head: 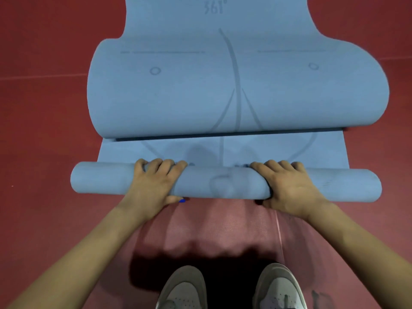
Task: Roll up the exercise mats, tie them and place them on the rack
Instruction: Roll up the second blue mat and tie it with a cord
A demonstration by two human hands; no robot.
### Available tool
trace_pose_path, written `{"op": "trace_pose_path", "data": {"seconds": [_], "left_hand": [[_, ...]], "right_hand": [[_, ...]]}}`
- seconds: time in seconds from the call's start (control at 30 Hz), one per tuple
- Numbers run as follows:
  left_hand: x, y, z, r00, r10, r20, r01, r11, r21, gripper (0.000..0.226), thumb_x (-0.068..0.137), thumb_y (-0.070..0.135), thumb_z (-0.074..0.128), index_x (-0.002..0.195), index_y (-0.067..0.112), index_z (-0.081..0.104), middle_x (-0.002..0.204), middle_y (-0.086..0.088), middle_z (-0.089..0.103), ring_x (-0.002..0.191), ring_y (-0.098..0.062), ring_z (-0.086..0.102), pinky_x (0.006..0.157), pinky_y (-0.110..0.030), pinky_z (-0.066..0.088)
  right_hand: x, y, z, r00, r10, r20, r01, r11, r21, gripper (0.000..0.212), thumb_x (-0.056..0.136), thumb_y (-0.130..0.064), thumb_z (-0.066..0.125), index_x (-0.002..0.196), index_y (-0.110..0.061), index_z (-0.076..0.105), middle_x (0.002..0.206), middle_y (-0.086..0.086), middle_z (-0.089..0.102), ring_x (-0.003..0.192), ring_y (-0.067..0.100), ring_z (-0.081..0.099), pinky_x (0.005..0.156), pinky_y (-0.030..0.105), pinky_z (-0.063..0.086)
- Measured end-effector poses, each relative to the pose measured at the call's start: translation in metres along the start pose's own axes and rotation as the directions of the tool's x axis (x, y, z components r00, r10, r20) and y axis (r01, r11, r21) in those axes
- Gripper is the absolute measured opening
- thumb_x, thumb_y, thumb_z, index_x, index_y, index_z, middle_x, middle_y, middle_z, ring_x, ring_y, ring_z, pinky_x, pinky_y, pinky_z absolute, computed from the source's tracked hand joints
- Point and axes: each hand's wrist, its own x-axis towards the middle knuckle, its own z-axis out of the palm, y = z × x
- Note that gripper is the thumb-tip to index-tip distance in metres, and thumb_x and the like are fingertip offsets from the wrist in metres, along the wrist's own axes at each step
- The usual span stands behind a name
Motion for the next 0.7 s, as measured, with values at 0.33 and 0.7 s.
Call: {"op": "trace_pose_path", "data": {"seconds": [0.33, 0.7], "left_hand": [[-0.053, 0.034, -0.01, 0.994, -0.008, 0.107, 0.017, 0.997, -0.082, 0.099, 0.044, 0.068, 0.078, 0.125, 0.022, 0.046, 0.097, -0.001, 0.065, 0.081, -0.028, 0.065, 0.073, -0.045, 0.046], [-0.073, 0.046, -0.009, 0.981, -0.02, 0.192, 0.05, 0.987, -0.15, 0.084, 0.063, 0.078, 0.047, 0.127, 0.023, 0.05, 0.107, 0.001, 0.064, 0.095, -0.025, 0.063, 0.085, -0.04, 0.033]], "right_hand": [[-0.055, -0.017, 0.012, 0.999, -0.029, 0.036, 0.027, 0.998, 0.065, 0.095, 0.03, -0.056, 0.061, 0.121, -0.032, 0.048, 0.094, -0.009, 0.066, 0.071, 0.017, 0.064, 0.062, 0.033, 0.048], [-0.07, -0.024, 0.018, 0.994, 0.008, 0.108, -0.018, 0.995, 0.093, 0.095, 0.034, -0.055, 0.056, 0.126, -0.032, 0.05, 0.097, -0.006, 0.066, 0.077, 0.018, 0.065, 0.067, 0.035, 0.048]]}}
